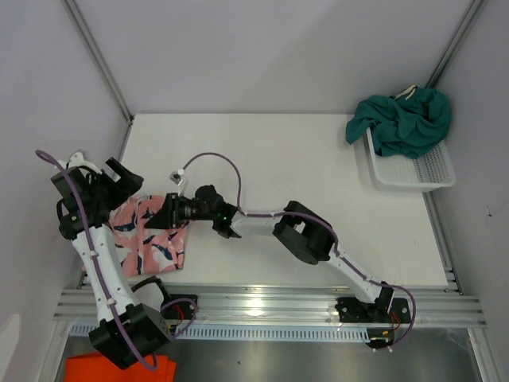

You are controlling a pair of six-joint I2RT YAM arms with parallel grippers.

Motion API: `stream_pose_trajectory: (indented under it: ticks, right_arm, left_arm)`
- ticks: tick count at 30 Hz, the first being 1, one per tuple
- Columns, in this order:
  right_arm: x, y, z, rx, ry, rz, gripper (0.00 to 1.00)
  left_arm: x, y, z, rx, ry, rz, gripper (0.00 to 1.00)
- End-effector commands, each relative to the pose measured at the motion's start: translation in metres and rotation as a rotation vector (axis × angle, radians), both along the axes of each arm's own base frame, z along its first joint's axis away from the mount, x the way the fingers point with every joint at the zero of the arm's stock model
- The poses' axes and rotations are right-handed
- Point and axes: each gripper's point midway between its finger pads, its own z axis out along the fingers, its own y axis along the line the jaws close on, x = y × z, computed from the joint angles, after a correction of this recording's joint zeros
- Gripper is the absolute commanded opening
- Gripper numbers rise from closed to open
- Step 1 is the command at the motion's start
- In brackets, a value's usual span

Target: Fold and stack the shorts

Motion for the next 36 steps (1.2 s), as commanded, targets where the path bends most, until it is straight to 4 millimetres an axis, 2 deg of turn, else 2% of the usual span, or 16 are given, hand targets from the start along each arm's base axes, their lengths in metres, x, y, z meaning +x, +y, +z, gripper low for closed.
stream_pose_trajectory:
  ticks: [1,3,7,12,15,18,19,21,23,25,26,28,29,32,33,36]
  right_arm:
    - [0.006,0.003,-0.047,0.003,0.127,0.021,0.36]
    - [0.009,0.005,-0.081,-0.053,0.155,0.004,0.36]
    - [0.017,0.005,-0.102,-0.079,0.191,-0.028,0.36]
    - [0.022,0.005,-0.066,-0.060,0.126,-0.025,0.42]
    - [0.028,0.000,0.004,-0.042,0.006,-0.043,0.51]
    - [0.051,-0.019,0.029,-0.115,-0.094,-0.134,0.57]
    - [0.065,-0.038,0.060,-0.125,-0.122,-0.182,0.60]
    - [0.089,-0.069,0.059,-0.221,-0.166,-0.279,0.61]
    - [0.124,-0.117,0.097,-0.243,-0.213,-0.399,0.62]
    - [0.152,-0.163,0.086,-0.418,-0.253,-0.534,0.66]
    - [0.179,-0.201,0.107,-0.452,-0.279,-0.668,0.69]
    - [0.196,-0.249,0.100,-0.567,-0.278,-0.760,0.77]
    - [0.219,-0.292,0.118,-0.582,-0.275,-0.882,0.78]
    - [0.247,-0.373,0.109,-0.699,-0.202,-1.091,0.92]
    - [0.260,-0.419,0.111,-0.733,-0.163,-1.199,0.99]
    - [0.283,-0.513,0.099,-0.757,-0.021,-1.419,1.00]
  left_arm:
    - [0.005,-0.006,0.008,-0.024,-0.035,-0.030,0.99]
    - [0.006,-0.006,0.006,-0.023,-0.037,-0.030,0.99]
    - [0.007,-0.006,0.004,-0.024,-0.036,-0.031,0.99]
    - [0.009,-0.007,0.007,-0.020,-0.040,-0.041,0.99]
    - [0.009,-0.006,0.010,-0.011,-0.041,-0.036,0.99]
    - [0.011,-0.009,0.012,-0.016,-0.048,-0.047,0.99]
    - [0.013,-0.012,0.010,-0.016,-0.052,-0.061,0.99]
    - [0.015,-0.020,0.009,-0.027,-0.065,-0.096,0.99]
    - [0.018,-0.033,0.005,-0.029,-0.065,-0.140,0.99]
    - [0.022,-0.046,0.000,-0.003,-0.035,-0.163,0.99]
    - [0.023,-0.051,-0.003,0.001,-0.015,-0.172,0.99]
    - [0.027,-0.071,-0.001,0.000,-0.008,-0.222,0.99]
    - [0.030,-0.078,0.004,0.000,-0.016,-0.240,0.99]
    - [0.033,-0.102,0.011,-0.016,-0.047,-0.287,0.99]
    - [0.034,-0.107,0.016,-0.026,-0.075,-0.292,0.99]
    - [0.034,-0.127,0.018,-0.041,-0.115,-0.345,0.99]
